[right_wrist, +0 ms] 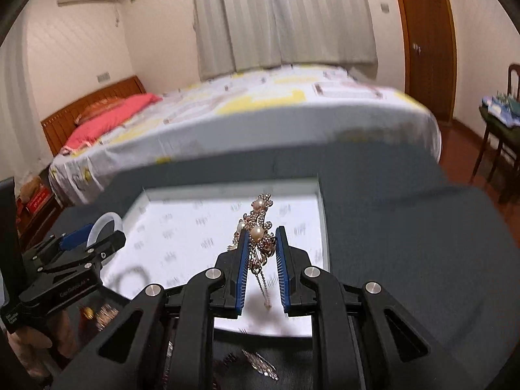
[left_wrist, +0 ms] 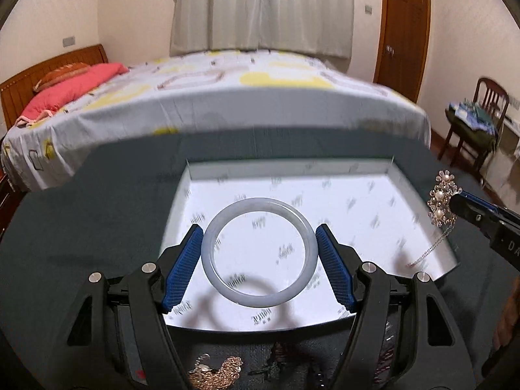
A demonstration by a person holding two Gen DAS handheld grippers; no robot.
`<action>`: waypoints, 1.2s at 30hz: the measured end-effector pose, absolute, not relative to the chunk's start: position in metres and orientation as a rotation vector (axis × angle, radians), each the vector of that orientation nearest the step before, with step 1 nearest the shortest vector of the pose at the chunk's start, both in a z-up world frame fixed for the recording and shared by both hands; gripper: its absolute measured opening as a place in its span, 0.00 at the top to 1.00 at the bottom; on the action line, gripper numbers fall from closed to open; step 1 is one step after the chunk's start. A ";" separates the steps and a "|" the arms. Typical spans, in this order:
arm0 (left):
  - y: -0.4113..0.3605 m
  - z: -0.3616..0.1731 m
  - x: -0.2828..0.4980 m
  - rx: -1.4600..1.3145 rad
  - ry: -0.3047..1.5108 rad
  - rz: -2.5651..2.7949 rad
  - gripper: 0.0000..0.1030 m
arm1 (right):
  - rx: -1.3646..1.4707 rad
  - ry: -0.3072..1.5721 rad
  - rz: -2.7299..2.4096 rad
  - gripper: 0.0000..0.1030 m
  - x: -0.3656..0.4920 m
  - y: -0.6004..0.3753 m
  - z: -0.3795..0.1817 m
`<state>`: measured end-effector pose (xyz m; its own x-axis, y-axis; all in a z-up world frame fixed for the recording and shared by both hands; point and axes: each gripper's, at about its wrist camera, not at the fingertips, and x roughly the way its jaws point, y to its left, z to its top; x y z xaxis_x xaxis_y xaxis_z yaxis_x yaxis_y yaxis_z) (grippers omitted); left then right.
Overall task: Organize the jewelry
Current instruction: 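Carry the bangle and brooch into the white-lined green box with both grippers, then open both grippers to release the bangle and brooch inside the box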
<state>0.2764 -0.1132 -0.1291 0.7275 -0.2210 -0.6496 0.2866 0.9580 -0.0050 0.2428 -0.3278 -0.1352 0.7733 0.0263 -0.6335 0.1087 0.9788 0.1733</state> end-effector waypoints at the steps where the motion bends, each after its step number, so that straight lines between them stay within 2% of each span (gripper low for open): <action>1: -0.114 -0.134 0.278 0.102 0.714 -0.283 0.33 | 0.212 0.707 -0.047 0.83 0.244 -0.329 -0.143; 10: -0.122 -0.161 0.287 0.131 0.785 -0.295 0.33 | 0.247 0.804 -0.065 0.83 0.246 -0.333 -0.181; 30: -0.136 -0.182 0.294 0.119 0.872 -0.348 0.32 | 0.240 0.827 -0.071 0.82 0.249 -0.333 -0.188; 32: -0.137 -0.181 0.293 0.127 0.865 -0.346 0.29 | 0.238 0.827 -0.071 0.82 0.249 -0.333 -0.188; 34: -0.138 -0.181 0.293 0.131 0.858 -0.348 0.22 | 0.240 0.825 -0.068 0.82 0.249 -0.333 -0.188; 36: -0.139 -0.181 0.292 0.131 0.857 -0.349 0.21 | 0.250 0.824 -0.058 0.81 0.250 -0.334 -0.189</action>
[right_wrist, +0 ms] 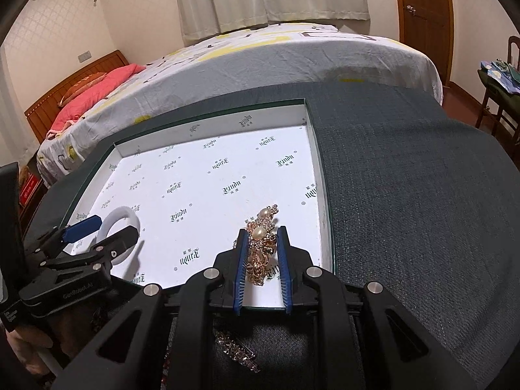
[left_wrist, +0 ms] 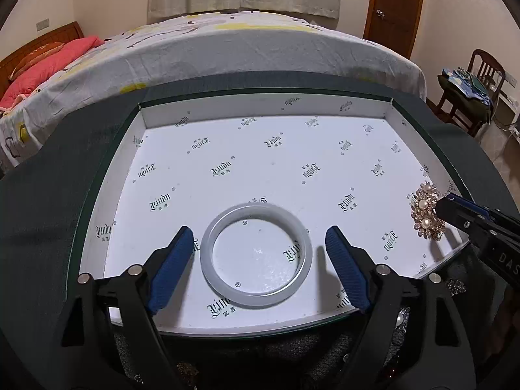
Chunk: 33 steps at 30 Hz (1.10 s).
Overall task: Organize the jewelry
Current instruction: 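Open both grippers to release the bangle and brooch inside the box, then move left gripper to the red tassel charm and close on it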
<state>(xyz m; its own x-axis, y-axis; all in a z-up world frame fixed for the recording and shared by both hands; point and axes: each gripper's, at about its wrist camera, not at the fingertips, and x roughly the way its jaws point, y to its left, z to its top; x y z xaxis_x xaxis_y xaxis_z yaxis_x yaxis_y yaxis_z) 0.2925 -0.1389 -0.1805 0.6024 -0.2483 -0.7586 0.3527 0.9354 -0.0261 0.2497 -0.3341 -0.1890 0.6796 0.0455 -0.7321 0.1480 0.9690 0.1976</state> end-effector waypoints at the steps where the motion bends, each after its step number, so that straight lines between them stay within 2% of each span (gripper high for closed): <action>1: -0.139 -0.181 0.292 0.130 0.856 -0.350 0.21 | 0.258 0.821 -0.045 0.77 0.250 -0.334 -0.189; 7: -0.136 -0.169 0.286 0.112 0.829 -0.344 0.15 | 0.271 0.788 -0.032 0.53 0.247 -0.330 -0.180; 22: -0.109 -0.122 0.206 0.090 0.677 -0.273 0.14 | 0.194 0.689 -0.068 0.52 0.182 -0.316 -0.147; 33: -0.087 -0.150 0.113 0.119 0.729 -0.235 0.14 | 0.137 0.669 -0.093 0.52 0.099 -0.301 -0.154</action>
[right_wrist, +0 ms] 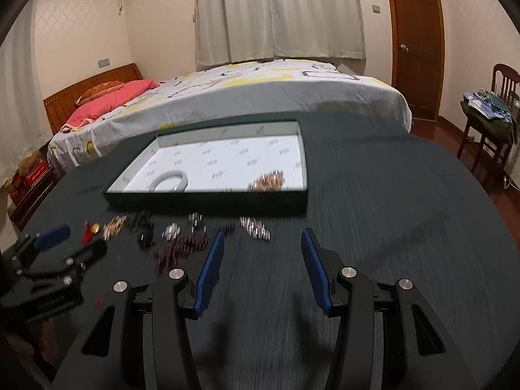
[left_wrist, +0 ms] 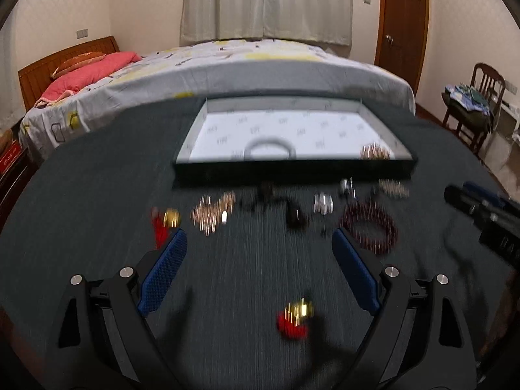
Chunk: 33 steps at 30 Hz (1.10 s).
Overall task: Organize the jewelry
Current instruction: 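Move left gripper to the red tassel charm and close on it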
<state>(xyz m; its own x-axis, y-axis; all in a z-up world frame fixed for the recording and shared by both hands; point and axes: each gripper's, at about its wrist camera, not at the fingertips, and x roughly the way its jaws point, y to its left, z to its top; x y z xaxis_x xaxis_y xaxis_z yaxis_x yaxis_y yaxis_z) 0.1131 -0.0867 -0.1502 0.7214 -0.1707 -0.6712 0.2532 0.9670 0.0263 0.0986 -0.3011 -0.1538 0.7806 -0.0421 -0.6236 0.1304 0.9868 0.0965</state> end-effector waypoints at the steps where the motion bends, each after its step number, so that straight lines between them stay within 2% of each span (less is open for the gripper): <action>1: -0.086 -0.153 0.108 0.126 0.728 -0.234 0.14 | 0.135 0.669 -0.092 0.52 0.093 -0.300 -0.155; 6: -0.082 -0.166 0.084 0.140 0.750 -0.236 0.18 | 0.141 0.675 -0.077 0.52 0.071 -0.293 -0.162; 7: -0.081 -0.168 0.083 0.140 0.755 -0.236 0.23 | 0.146 0.677 -0.074 0.52 0.069 -0.291 -0.164; 10: -0.080 -0.175 0.084 0.129 0.786 -0.242 0.29 | 0.152 0.681 -0.071 0.52 0.063 -0.289 -0.167; 11: -0.079 -0.177 0.083 0.123 0.796 -0.243 0.34 | 0.150 0.680 -0.070 0.52 0.061 -0.288 -0.168; 15: -0.078 -0.185 0.083 0.118 0.826 -0.252 0.44 | 0.147 0.679 -0.064 0.52 0.059 -0.284 -0.169; 21: -0.080 -0.188 0.080 0.122 0.829 -0.295 0.68 | 0.146 0.682 -0.057 0.52 0.057 -0.280 -0.172; 22: -0.080 -0.188 0.080 0.111 0.829 -0.315 0.75 | 0.146 0.681 -0.057 0.52 0.056 -0.280 -0.173; 25: -0.079 -0.188 0.080 0.104 0.827 -0.325 0.83 | 0.149 0.681 -0.057 0.52 0.057 -0.280 -0.173; 28: -0.079 -0.188 0.080 0.107 0.826 -0.332 0.89 | 0.148 0.684 -0.056 0.52 0.057 -0.279 -0.174; 33: -0.079 -0.188 0.082 0.090 0.831 -0.354 0.90 | 0.148 0.689 -0.052 0.52 0.057 -0.278 -0.174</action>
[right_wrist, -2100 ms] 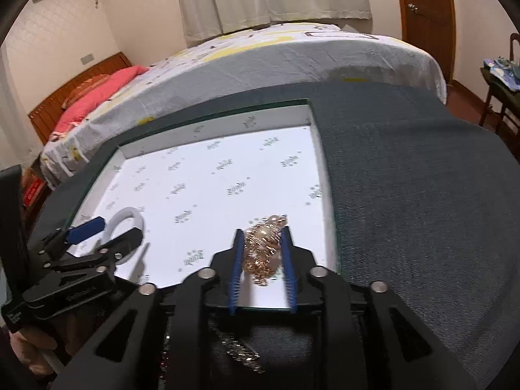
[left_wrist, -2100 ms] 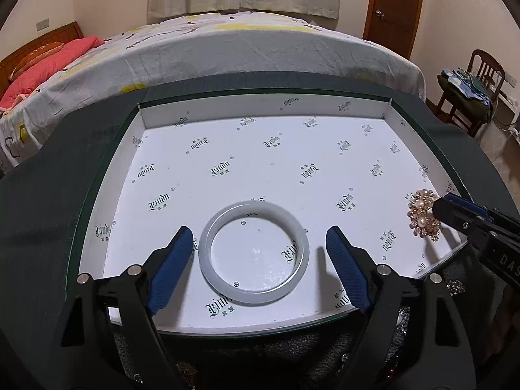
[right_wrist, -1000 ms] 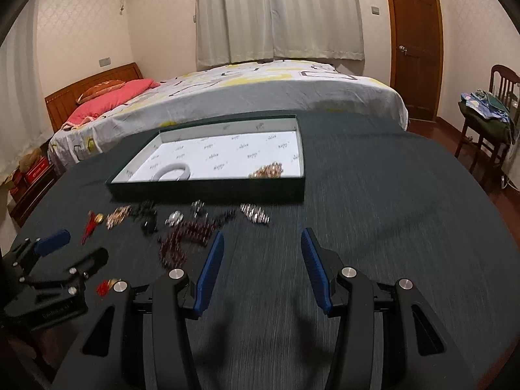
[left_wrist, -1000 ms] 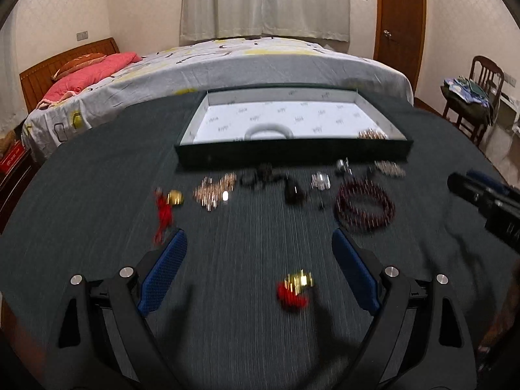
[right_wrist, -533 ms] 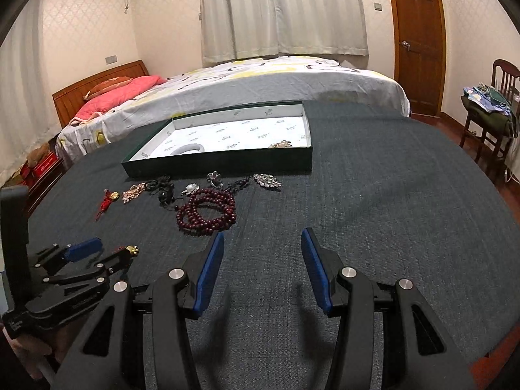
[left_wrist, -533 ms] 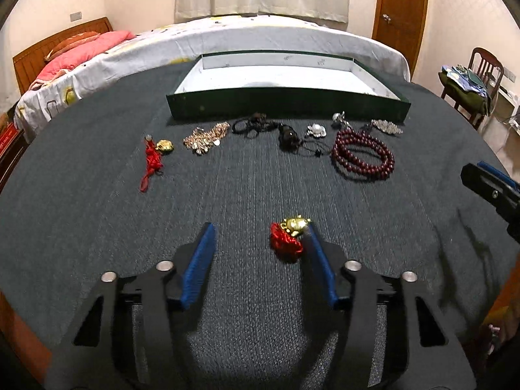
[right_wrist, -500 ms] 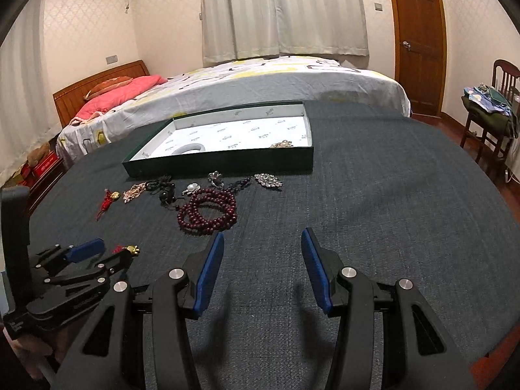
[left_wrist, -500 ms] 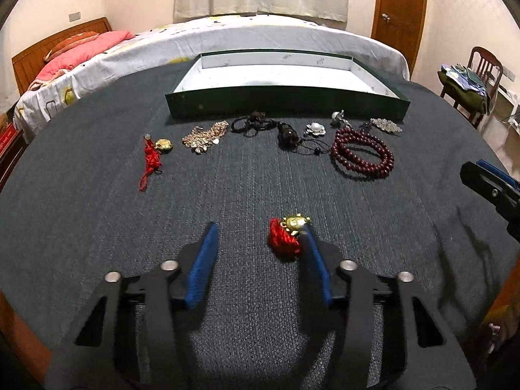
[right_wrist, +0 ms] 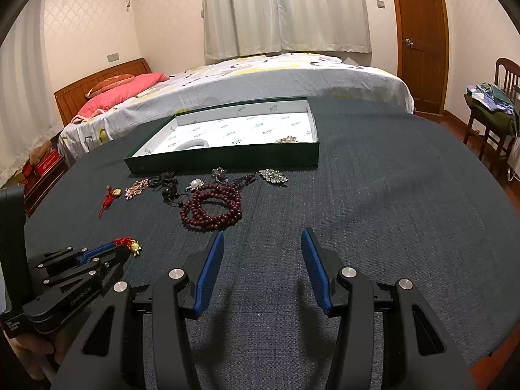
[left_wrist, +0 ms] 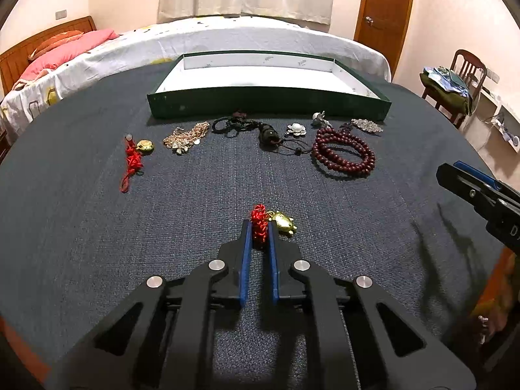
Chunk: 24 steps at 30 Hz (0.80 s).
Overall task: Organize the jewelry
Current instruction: 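Move left gripper to the red tassel charm and close on it, then grasp the dark red bead strand with right gripper while left gripper holds the tassel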
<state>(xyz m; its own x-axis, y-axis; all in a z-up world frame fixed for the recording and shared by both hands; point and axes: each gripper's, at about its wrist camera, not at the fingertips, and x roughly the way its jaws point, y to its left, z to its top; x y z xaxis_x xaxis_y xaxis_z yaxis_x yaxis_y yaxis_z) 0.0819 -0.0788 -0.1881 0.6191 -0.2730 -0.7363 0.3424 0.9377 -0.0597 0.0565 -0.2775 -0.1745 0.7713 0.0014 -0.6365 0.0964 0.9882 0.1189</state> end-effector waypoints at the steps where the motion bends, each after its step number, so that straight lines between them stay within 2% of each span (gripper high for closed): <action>1: -0.079 -0.188 0.082 0.088 0.831 -0.350 0.90 | 0.149 0.688 -0.051 0.52 0.056 -0.277 -0.174; 3: -0.077 -0.188 0.082 0.071 0.833 -0.342 0.89 | 0.148 0.691 -0.050 0.52 0.057 -0.278 -0.174; 8: -0.076 -0.186 0.083 0.063 0.824 -0.334 0.73 | 0.154 0.699 -0.048 0.52 0.058 -0.278 -0.176; 15: -0.077 -0.184 0.088 0.065 0.815 -0.338 0.72 | 0.155 0.705 -0.048 0.52 0.060 -0.279 -0.178; 18: -0.076 -0.184 0.089 0.064 0.811 -0.345 0.74 | 0.157 0.708 -0.047 0.52 0.060 -0.279 -0.179; 20: -0.076 -0.184 0.089 0.063 0.810 -0.354 0.83 | 0.156 0.709 -0.046 0.52 0.060 -0.279 -0.179; 24: -0.077 -0.186 0.089 0.073 0.815 -0.364 0.91 | 0.156 0.712 -0.045 0.52 0.061 -0.278 -0.180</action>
